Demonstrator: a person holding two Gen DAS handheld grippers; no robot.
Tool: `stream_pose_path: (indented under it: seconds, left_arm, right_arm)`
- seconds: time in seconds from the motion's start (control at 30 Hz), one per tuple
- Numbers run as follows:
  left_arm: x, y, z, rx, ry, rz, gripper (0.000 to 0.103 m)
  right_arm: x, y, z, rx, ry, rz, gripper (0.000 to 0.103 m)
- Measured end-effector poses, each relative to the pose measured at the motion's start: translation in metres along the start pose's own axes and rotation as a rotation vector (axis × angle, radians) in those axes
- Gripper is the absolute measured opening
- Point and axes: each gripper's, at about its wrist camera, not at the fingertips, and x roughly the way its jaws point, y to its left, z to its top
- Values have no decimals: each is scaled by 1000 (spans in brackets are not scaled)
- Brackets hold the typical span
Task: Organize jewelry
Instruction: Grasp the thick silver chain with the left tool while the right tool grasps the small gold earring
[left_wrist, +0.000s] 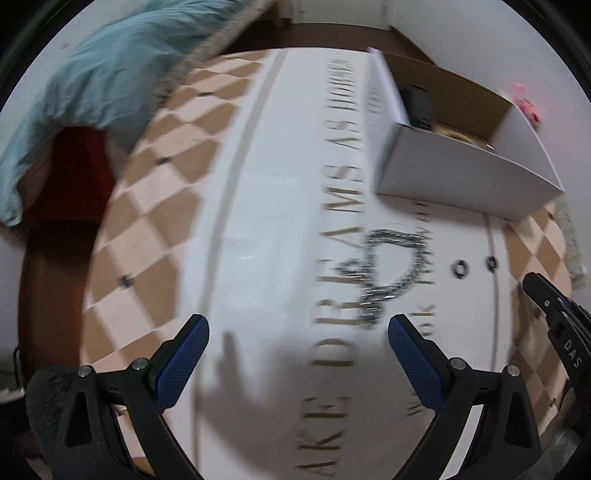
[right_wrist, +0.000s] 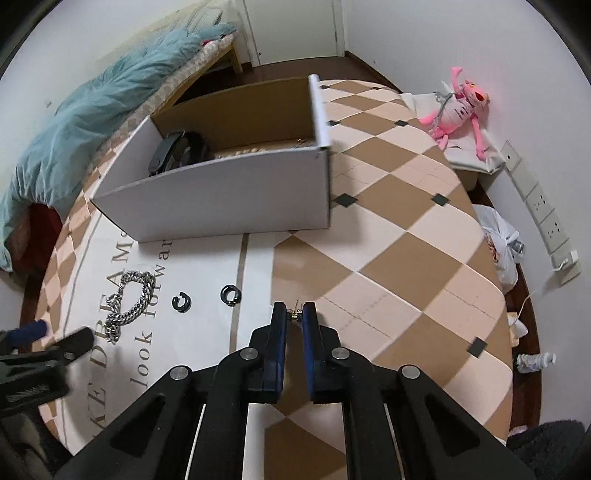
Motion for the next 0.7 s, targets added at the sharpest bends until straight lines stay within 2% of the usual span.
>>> stream_pose_path:
  seconds: [0.07, 0.1, 0.13, 0.17, 0.2, 0.27, 0.3, 0.5, 0.7]
  left_arm:
    - [3, -10, 2, 32, -3, -22, 97]
    - [4, -17, 4, 55, -14, -34, 93]
    - [5, -21, 4, 69, -17, -39, 76]
    - [7, -26, 5, 85, -15, -42, 52]
    - [10, -29, 6, 96, -13, -56, 46]
    - [6, -32, 9, 100, -35, -79, 13]
    - [5, -33, 11, 103, -32, -87, 8]
    - [-11, -30, 9, 84, -67, -156, 6]
    - [-63, -25, 4, 71, -121, -236, 6]
  right_arm:
    - [-6, -7, 0, 26, -5, 16, 9]
    - [-9, -11, -1, 41, -8, 26, 9]
    - [-12, -14, -1, 47, -9, 27, 9]
    - [-14, -17, -2, 55, -8, 28, 9]
    - [-15, -20, -2, 66, -7, 30, 9]
    - [-18, -23, -3, 80, -4, 30, 9]
    - [-19, -24, -3, 84, -3, 29, 9]
    - [-29, -21, -1, 90, -11, 46, 9]
    - [-45, -12, 7, 81, -19, 88, 9]
